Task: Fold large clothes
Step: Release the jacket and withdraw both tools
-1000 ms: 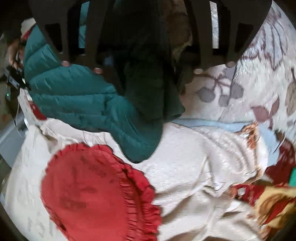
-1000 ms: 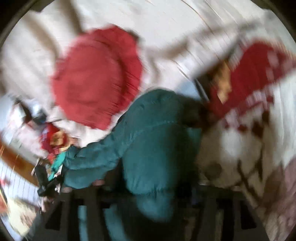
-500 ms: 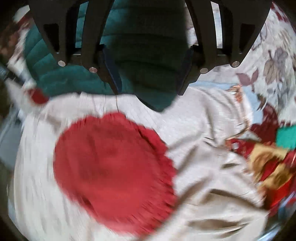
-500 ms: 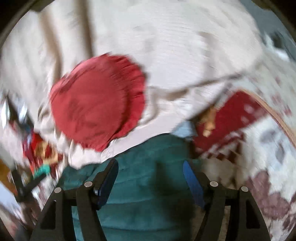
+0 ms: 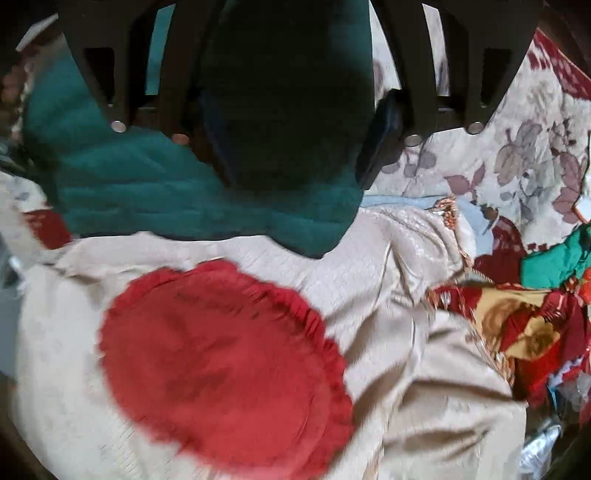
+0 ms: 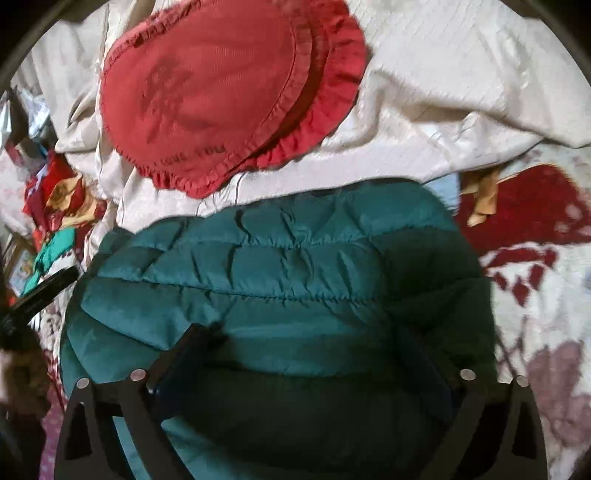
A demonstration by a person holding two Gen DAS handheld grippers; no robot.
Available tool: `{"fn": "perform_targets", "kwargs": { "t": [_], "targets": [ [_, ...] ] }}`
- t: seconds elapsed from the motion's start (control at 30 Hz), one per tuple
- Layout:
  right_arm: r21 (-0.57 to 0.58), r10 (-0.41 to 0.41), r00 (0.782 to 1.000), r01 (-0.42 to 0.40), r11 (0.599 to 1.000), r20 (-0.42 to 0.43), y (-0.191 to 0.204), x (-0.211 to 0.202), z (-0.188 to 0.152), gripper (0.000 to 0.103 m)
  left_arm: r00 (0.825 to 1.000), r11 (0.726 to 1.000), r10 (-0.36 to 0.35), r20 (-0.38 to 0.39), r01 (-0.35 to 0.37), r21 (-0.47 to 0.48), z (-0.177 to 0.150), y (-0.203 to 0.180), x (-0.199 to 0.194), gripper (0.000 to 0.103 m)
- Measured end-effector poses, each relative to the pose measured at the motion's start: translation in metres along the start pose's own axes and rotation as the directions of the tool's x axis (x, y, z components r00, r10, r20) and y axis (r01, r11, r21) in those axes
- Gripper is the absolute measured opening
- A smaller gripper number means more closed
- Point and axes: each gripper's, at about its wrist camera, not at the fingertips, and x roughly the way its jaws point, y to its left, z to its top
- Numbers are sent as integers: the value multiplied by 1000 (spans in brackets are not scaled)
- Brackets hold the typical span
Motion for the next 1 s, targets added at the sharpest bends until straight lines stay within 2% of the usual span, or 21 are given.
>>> {"fn": "perform_targets", "kwargs": {
  "t": [0.03,0.1,0.17,0.2,0.27,0.33,0.4,0.47,0.57,0.63,0.77,1.0],
  "targets": [
    [1,-26,999,26,1000,38,6,-14,-2,100,999,1000,-8,31,8,10,-6,-5,-21,81],
    [8,-77,980,77,997,186,23,-67,-17,100,995,999,-12,97,7,42,-21,-17,-59,86],
    [39,-63,958,54,998,280,34,-109,-41,101,991,997,-32,133,23,72,-38,-29,-93,93],
    [49,-37,955,24,998,294,37,-124,-52,103,989,996,-47,139,36,83,-44,-34,-106,97],
    [48,19,964,-33,998,264,44,-143,-73,103,988,994,-61,144,48,94,-61,-42,-130,102],
    [28,60,970,-68,997,234,51,-162,-98,103,988,996,-36,149,23,90,-74,-46,-149,102],
    [3,33,974,-34,999,226,59,-178,-118,103,989,997,11,146,-23,80,-84,-49,-164,102],
    [-33,-47,972,56,998,230,70,-194,-136,103,991,998,40,130,-47,50,-91,-48,-176,102],
    [-64,-137,960,157,986,243,82,-219,-160,103,998,1000,-12,61,13,-16,-102,-39,-187,102],
    [-65,-151,956,172,983,251,86,-234,-170,103,997,998,-60,39,60,-18,-108,-40,-199,102],
    [-79,-136,952,164,983,274,94,-260,-183,103,999,1000,-5,41,4,4,-117,-51,-224,102],
    [-102,-146,945,183,978,292,102,-273,-193,103,998,1000,-8,68,7,4,-123,-56,-242,102]
  ]
}}
